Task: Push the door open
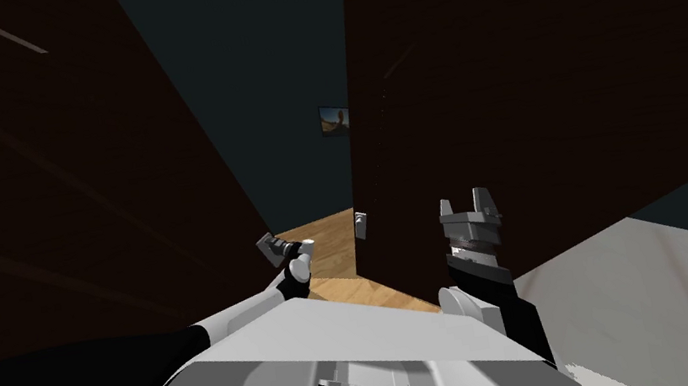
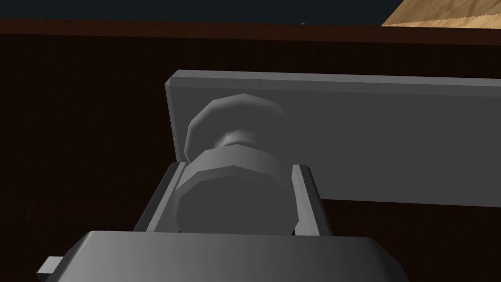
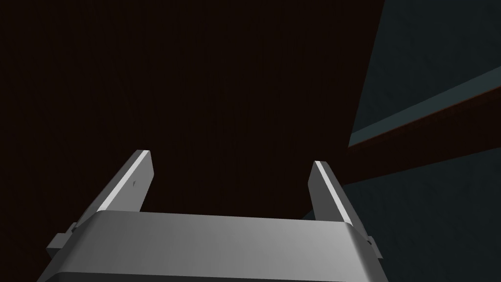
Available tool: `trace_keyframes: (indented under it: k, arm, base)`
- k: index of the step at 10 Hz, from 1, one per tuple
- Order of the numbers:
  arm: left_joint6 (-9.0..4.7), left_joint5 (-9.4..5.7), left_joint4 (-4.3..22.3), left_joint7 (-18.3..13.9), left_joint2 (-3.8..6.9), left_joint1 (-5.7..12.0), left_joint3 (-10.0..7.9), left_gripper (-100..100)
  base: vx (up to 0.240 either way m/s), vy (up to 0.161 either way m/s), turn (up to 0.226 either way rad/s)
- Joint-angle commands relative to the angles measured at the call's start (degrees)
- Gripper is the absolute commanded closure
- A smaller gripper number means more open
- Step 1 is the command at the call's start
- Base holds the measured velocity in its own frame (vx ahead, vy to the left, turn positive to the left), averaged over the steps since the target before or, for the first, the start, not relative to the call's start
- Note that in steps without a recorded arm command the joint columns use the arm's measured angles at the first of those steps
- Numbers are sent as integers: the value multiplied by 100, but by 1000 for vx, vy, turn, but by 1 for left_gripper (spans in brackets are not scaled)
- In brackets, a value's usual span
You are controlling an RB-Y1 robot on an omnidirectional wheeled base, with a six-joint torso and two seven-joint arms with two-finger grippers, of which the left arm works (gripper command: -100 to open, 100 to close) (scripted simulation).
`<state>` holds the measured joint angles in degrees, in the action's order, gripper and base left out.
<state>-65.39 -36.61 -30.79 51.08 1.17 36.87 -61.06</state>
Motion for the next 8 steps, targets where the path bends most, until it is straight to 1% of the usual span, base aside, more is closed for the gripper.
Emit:
trace_keyframes:
  k: [1,5,6,8]
  arm:
    - [-181,-36,-46,51,23,46,-76,100]
    - [-432,-166,-34,186,-69,96,-284,100]
    - [-533,-217,-29,241,-117,117,-367,100]
    - [-775,-342,-18,371,-256,165,-568,100]
  base:
    - [20,111,-74]
    - [40,106,-67]
    - [35,129,-91]
    - [56,189,-129]
